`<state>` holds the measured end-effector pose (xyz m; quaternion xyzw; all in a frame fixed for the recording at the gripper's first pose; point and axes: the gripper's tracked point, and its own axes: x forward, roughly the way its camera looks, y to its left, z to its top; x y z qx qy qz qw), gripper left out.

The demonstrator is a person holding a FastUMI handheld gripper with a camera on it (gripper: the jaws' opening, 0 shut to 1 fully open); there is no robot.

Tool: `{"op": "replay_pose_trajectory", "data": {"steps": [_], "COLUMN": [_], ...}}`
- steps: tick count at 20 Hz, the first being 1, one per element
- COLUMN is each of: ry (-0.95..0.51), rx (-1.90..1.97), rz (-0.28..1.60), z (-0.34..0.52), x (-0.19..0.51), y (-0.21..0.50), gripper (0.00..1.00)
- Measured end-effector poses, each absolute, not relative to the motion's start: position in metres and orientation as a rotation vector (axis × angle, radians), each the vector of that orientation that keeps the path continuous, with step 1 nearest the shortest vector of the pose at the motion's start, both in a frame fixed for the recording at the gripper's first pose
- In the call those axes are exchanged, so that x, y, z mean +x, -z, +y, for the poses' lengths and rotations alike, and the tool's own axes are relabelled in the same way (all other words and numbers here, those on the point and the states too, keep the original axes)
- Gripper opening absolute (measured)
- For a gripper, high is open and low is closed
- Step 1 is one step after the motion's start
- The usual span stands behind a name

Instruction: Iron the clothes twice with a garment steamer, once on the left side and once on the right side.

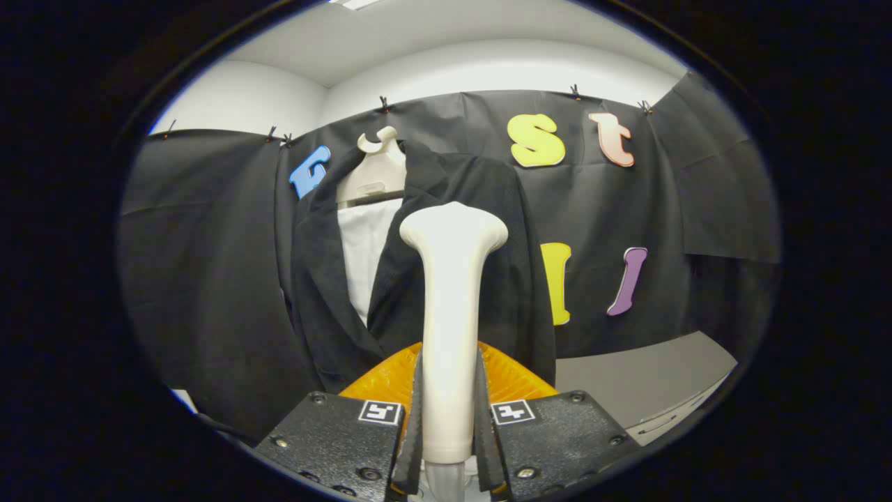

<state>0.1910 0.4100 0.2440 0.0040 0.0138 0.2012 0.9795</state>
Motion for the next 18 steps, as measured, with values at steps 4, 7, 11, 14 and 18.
{"op": "replay_pose_trajectory", "data": {"steps": [4, 7, 11, 14, 18], "ry": [-0.411, -0.413, -0.412, -0.408, -0.397], "rx": [-0.007, -0.017, -0.029, -0.034, -0.042], "rz": [0.066, 0.091, 0.123, 0.149, 0.182], "z": [0.410, 0.410, 0.407, 0.404, 0.399], "x": [0.188, 0.184, 0.183, 0.182, 0.182], "y": [-0.224, -0.211, -0.194, -0.180, -0.164], "gripper": [0.34, 0.34, 0.34, 0.34, 0.34]}}
